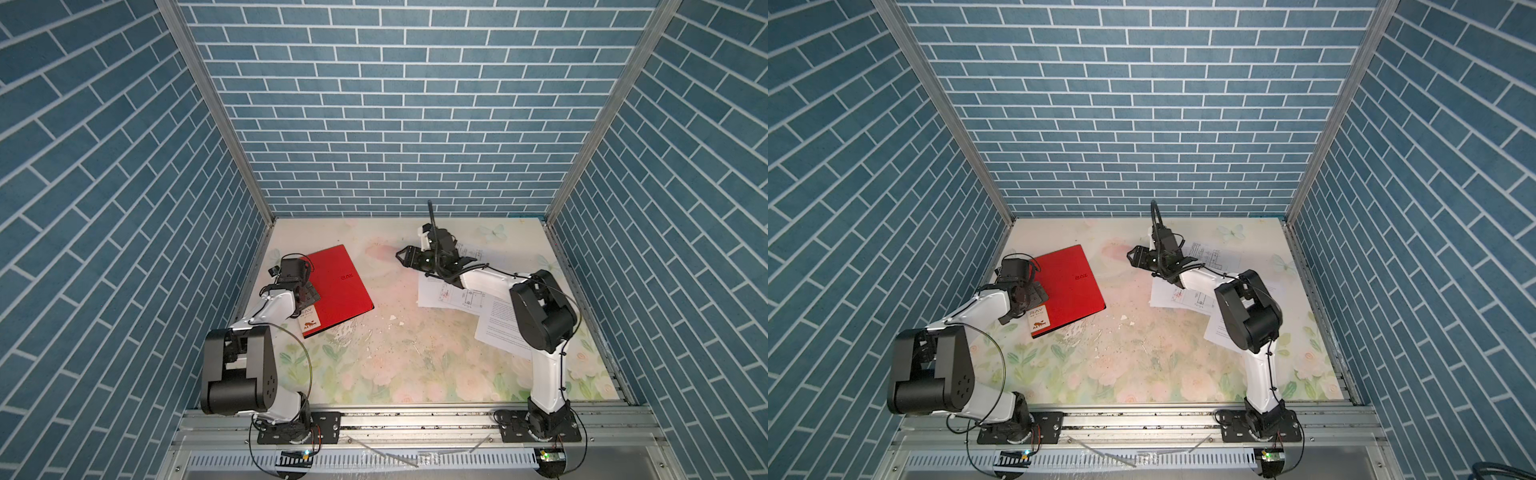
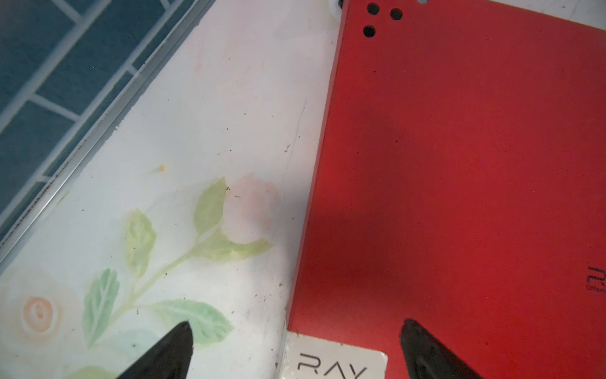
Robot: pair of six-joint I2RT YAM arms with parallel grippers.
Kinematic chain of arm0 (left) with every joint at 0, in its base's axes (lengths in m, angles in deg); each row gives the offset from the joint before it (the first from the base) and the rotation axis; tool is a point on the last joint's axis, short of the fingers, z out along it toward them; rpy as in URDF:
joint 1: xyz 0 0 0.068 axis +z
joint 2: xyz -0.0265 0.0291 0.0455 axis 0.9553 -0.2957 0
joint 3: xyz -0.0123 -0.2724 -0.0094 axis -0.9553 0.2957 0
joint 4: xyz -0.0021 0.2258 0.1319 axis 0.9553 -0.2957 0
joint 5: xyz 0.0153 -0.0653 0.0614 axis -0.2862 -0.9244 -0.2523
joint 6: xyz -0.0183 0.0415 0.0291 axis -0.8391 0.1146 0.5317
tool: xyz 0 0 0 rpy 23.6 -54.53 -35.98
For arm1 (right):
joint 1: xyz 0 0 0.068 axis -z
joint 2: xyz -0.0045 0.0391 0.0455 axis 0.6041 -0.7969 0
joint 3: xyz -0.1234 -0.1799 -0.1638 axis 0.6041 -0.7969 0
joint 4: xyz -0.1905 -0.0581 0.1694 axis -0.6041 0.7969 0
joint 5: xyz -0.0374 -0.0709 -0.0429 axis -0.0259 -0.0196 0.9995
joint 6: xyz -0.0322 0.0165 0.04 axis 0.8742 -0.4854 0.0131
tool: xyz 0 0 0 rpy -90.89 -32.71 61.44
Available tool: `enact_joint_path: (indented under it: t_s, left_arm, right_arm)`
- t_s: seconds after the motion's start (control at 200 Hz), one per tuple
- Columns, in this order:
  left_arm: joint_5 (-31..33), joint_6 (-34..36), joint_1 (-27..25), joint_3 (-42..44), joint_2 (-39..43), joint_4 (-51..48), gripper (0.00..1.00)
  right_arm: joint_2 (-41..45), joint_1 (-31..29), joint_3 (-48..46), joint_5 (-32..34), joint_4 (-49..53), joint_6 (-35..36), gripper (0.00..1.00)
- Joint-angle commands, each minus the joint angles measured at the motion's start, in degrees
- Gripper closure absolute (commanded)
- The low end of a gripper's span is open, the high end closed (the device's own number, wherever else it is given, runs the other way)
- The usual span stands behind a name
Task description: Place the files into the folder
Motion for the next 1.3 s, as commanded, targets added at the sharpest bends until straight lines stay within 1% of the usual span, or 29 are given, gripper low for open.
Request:
enact_joint_path:
  t_s: [0.0, 0.08, 0.215, 0.33, 0.475, 0.65, 0.8, 1.135, 1.295]
  left_arm:
    - [-3.5, -1.1, 0.7, 0.6, -0.8, 0.9, 0.0]
    - [-5.0, -0.4, 0.7, 0.6, -1.1, 1.6, 0.0]
    - [-6.3, 0.2, 0.7, 1.1, -1.6, 2.6, 0.0]
    - [-7.0, 0.1, 0.7, 0.9, -2.5, 2.5, 0.0]
    - [-7.5, 0.3, 0.7, 1.4, -2.9, 2.8, 0.0]
    - [-12.3, 1.3, 0.5, 1.6, -3.9, 4.8, 0.0]
    - [-13.6, 1.8, -0.5, 1.8, -3.8, 6.2, 0.01]
    - [-15.8, 1.8, -4.5, 1.8, -4.8, 9.6, 0.02]
    - [-17.1, 1.4, -5.9, 1.5, -5.4, 11.4, 0.02]
  right_arm:
    - [-6.3, -1.7, 7.7, -3.3, 3.2, -5.2, 0.38]
    - [-11.0, -3.0, 12.1, -4.2, 4.0, -6.2, 0.4]
    - [-15.5, -4.6, 17.2, -5.7, 6.4, -7.5, 0.41]
    - [-17.4, -6.1, 19.0, -6.6, 8.4, -7.8, 0.41]
    - [-18.4, -7.4, 18.5, -8.0, 10.8, -7.8, 0.43]
    - [-17.9, -8.5, 15.6, -9.6, 11.2, -7.8, 0.46]
    - [-15.4, -9.4, 11.9, -10.0, 12.9, -5.5, 0.5]
    - [-8.4, -10.2, 0.8, -4.5, 18.7, 1.9, 0.57]
    - [-6.2, -10.3, -4.8, -2.2, 19.4, 3.1, 0.67]
